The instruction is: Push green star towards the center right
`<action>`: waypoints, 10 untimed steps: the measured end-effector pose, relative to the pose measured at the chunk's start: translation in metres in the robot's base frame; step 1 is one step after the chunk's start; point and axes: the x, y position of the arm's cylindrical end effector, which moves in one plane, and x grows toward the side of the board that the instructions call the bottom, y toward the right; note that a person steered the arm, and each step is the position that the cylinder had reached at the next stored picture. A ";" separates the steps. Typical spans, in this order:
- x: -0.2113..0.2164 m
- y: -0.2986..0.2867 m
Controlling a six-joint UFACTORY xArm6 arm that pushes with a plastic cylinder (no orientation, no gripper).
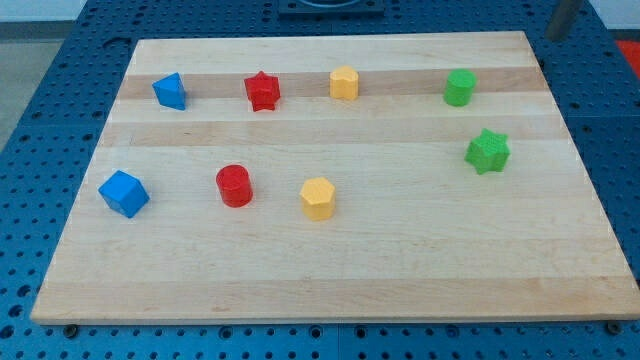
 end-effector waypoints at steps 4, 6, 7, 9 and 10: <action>0.083 0.010; 0.158 -0.032; 0.172 -0.072; 0.182 -0.141; 0.214 -0.133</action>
